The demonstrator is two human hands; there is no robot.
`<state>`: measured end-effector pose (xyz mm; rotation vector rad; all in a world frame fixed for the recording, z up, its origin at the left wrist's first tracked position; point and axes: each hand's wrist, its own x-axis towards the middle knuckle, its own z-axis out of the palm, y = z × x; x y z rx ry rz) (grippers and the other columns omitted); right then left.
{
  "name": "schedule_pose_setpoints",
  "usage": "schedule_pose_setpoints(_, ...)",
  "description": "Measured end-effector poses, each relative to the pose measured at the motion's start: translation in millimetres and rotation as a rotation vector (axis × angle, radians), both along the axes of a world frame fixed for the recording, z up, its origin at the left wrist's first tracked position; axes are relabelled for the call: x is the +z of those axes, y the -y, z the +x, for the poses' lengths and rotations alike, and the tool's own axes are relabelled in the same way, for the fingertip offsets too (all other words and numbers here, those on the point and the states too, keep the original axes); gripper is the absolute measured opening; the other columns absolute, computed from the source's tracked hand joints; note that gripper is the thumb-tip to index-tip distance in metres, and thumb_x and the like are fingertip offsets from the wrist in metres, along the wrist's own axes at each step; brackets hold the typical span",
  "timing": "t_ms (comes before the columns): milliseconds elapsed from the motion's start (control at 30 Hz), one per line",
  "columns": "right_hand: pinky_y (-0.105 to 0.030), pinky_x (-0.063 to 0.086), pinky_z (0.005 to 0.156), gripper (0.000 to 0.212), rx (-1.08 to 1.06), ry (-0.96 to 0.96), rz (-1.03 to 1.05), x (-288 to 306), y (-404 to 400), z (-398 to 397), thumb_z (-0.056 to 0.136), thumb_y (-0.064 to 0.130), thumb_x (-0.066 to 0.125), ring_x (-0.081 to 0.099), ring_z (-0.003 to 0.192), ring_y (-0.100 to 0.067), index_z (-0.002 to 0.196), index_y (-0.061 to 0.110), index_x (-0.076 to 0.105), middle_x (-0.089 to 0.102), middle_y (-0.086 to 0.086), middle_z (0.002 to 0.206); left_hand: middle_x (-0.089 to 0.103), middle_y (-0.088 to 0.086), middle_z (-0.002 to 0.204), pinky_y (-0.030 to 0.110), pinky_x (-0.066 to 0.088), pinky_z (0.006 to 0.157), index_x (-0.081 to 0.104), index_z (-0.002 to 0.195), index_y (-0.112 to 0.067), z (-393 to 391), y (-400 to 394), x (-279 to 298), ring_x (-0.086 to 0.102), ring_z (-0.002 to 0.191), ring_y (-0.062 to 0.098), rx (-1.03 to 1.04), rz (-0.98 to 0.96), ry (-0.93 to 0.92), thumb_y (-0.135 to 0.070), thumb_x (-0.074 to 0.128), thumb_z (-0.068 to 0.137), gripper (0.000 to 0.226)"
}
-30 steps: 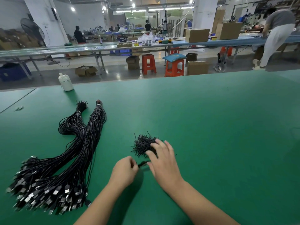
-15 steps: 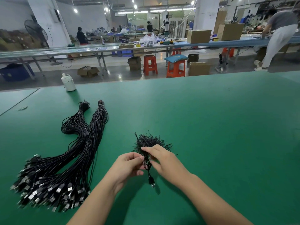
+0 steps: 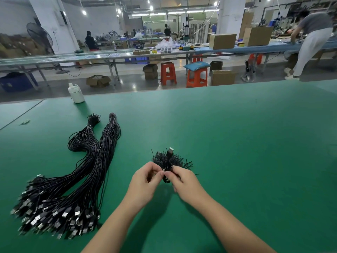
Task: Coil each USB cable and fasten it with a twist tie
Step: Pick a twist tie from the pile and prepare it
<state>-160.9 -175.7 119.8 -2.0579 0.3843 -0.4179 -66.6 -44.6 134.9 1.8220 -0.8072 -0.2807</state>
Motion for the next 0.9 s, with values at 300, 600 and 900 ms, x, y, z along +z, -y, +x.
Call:
schedule_pose_setpoints(300,-0.021,0.028,0.043,0.013,-0.011,-0.056,0.622,4,-2,6,0.103,0.029,0.050,0.038,0.039,-0.005,0.098,0.022,0.060,0.062,-0.001,0.066,0.056,-0.017,0.076,0.026,0.041,0.072,0.058,0.083,-0.022,1,-1,-1,0.045,0.070,0.001,-0.053,0.168,0.648,-0.015,0.068,0.089,0.014)
schedule_pose_setpoints(600,-0.029,0.043,0.046,0.016,0.043,-0.018,0.488,6,5,4,0.105,0.023,0.047,0.048,0.047,-0.017,0.097,0.015,0.058,0.069,-0.005,0.069,0.061,-0.020,0.069,0.017,0.039,0.060,0.062,0.078,-0.028,0,2,-7,0.050,0.061,0.003,0.020,0.126,0.183,-0.016,0.069,0.089,0.018)
schedule_pose_setpoints(900,-0.028,0.057,0.065,0.019,0.188,0.002,0.630,-5,7,0,0.097,0.000,0.056,0.067,0.081,-0.017,0.112,0.011,0.062,0.072,-0.008,0.091,0.066,-0.009,0.064,0.016,0.041,0.063,0.065,0.076,-0.017,10,-1,-7,0.051,0.059,-0.001,0.029,0.117,-0.044,-0.004,0.067,0.090,0.019)
